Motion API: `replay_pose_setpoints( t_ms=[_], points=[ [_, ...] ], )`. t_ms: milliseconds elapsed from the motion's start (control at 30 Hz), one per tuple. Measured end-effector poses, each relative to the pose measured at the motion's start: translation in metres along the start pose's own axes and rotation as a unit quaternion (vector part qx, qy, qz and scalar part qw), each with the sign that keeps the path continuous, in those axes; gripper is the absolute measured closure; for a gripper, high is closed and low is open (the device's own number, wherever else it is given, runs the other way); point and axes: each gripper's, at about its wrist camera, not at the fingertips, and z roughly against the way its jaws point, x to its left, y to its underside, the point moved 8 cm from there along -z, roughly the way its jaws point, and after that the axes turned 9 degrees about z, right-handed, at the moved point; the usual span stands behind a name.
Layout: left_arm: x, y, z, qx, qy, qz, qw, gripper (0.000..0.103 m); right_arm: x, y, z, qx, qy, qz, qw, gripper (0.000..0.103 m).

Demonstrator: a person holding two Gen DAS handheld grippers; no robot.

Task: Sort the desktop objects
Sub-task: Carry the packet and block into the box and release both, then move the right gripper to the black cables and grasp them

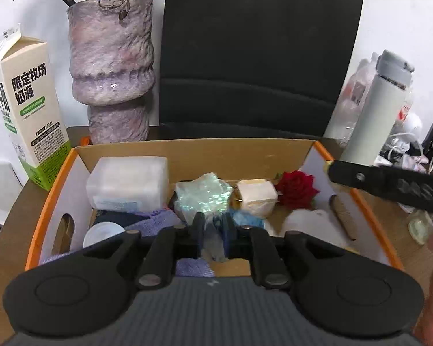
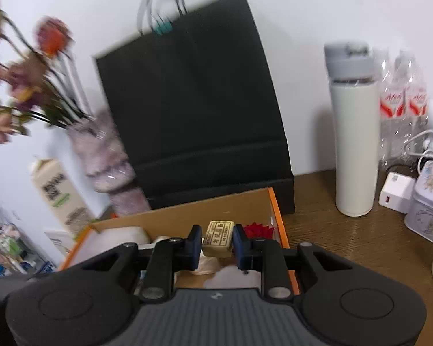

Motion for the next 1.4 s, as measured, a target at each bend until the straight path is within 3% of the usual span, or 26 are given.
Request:
replay_pose_setpoints(
  t_ms=[100, 167, 200, 233, 300, 367, 433, 467, 533, 700, 867, 933, 1100, 1333, 1400],
  points=[
    [0.006, 0.002, -0.007, 0.003, 0.008, 0.013, 0.9999, 0.079, -0.005, 0.008, -0.026, 0.028, 0.006, -0.001, 1.000, 0.081],
    [0.007, 0.002, -0.012, 0.012, 0.015, 0.024, 0.9995, 0.064, -0.010, 0.016, -0.038, 0.042, 0.018, -0.001, 0.999, 0.079],
    [0.007, 0.001, -0.012, 0.011, 0.016, 0.028, 0.9994, 0.051, -0.013, 0.019, -0.041, 0.041, 0.025, -0.008, 0.999, 0.079],
    [0.007, 0.001, -0.011, 0.007, 0.016, 0.030, 0.9994, 0.045, -0.017, 0.022, -0.043, 0.042, 0.032, -0.016, 0.998, 0.065],
    [0.005, -0.001, -0.007, 0.001, 0.008, 0.023, 0.9997, 0.041, -0.016, 0.024, -0.039, 0.037, 0.022, -0.023, 0.999, 0.056],
    [0.006, -0.005, 0.001, -0.014, 0.001, 0.021, 0.9997, 0.029, -0.011, 0.020, -0.030, 0.032, 0.017, -0.029, 0.999, 0.037],
    [0.006, -0.011, 0.011, -0.029, -0.003, 0.021, 0.9994, 0.018, -0.008, 0.012, -0.017, 0.013, 0.030, -0.027, 0.999, 0.024],
    [0.005, -0.014, 0.015, -0.034, -0.008, 0.018, 0.9992, 0.016, -0.007, 0.009, -0.010, 0.006, 0.035, -0.021, 0.999, 0.023],
    [0.007, -0.019, 0.020, -0.045, -0.025, 0.016, 0.9985, 0.000, -0.001, -0.001, 0.004, -0.006, 0.037, -0.013, 0.999, 0.023],
    [0.021, -0.021, 0.028, -0.028, -0.072, 0.031, 0.9966, 0.000, 0.010, -0.017, 0.049, -0.036, 0.028, 0.000, 0.999, 0.018],
    [0.018, -0.010, 0.075, -0.042, -0.008, 0.044, 0.9981, 0.000, 0.025, -0.009, 0.100, -0.069, -0.001, 0.013, 0.998, 0.008],
    [0.016, 0.004, 0.089, -0.035, 0.001, 0.027, 0.9990, 0.000, 0.030, 0.005, 0.109, -0.053, -0.006, 0.040, 0.998, 0.008],
    [0.026, 0.051, 0.105, -0.027, -0.047, -0.017, 0.9984, 0.000, 0.027, 0.056, 0.119, -0.009, 0.046, 0.104, 0.993, 0.008],
    [0.026, 0.141, 0.102, -0.063, 0.010, -0.064, 0.9959, 0.000, 0.019, 0.129, 0.121, -0.015, 0.007, 0.090, 0.996, 0.011],
    [0.023, 0.157, 0.098, -0.040, 0.004, -0.077, 0.9962, 0.000, 0.014, 0.144, 0.111, 0.008, 0.008, 0.070, 0.997, 0.015]
  ],
)
